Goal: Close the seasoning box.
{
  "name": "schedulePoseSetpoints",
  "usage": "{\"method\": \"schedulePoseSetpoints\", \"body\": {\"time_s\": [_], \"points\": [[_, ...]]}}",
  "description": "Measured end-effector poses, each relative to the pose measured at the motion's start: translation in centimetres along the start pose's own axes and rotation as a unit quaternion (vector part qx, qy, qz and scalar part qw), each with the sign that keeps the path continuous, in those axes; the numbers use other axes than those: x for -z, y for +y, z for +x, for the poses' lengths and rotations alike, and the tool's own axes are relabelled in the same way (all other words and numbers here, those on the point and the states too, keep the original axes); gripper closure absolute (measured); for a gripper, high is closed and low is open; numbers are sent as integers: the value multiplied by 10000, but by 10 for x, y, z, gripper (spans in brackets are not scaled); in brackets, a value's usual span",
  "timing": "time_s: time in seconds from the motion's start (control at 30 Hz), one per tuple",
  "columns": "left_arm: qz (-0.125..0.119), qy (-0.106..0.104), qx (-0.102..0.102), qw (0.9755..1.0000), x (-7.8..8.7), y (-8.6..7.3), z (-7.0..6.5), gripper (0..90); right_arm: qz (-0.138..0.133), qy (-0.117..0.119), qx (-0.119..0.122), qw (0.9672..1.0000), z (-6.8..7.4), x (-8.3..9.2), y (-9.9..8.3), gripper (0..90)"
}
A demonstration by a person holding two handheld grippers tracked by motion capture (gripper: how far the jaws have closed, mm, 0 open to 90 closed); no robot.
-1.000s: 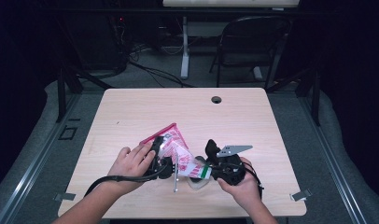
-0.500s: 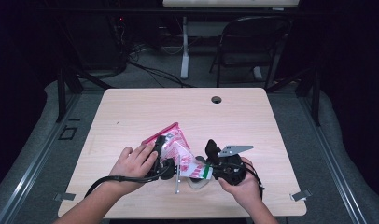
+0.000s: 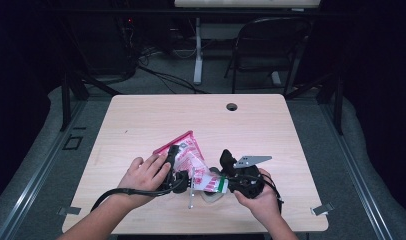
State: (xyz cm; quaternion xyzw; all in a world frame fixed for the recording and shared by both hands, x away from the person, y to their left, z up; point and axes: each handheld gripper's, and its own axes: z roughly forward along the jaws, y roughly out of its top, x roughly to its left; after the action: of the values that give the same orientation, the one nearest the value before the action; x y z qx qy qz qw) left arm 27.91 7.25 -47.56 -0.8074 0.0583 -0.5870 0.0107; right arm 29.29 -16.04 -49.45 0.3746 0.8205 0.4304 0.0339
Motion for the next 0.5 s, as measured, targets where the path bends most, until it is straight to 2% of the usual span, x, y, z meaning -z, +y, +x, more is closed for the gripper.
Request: {"method": "schedulePoseSetpoints", "body": {"time_s": [0.23, 0.27, 0.5], "points": [[-25, 40, -12, 10000, 0, 0, -1, 638, -3, 4, -3, 10000, 0, 0, 0, 900], [-17, 39, -70, 10000, 0, 1, 0, 639, -4, 1, -4, 10000, 0, 0, 0, 900], [-22, 1, -135, 9999, 1, 2, 2, 641, -16, 2, -8, 10000, 0, 0, 0, 900]]}}
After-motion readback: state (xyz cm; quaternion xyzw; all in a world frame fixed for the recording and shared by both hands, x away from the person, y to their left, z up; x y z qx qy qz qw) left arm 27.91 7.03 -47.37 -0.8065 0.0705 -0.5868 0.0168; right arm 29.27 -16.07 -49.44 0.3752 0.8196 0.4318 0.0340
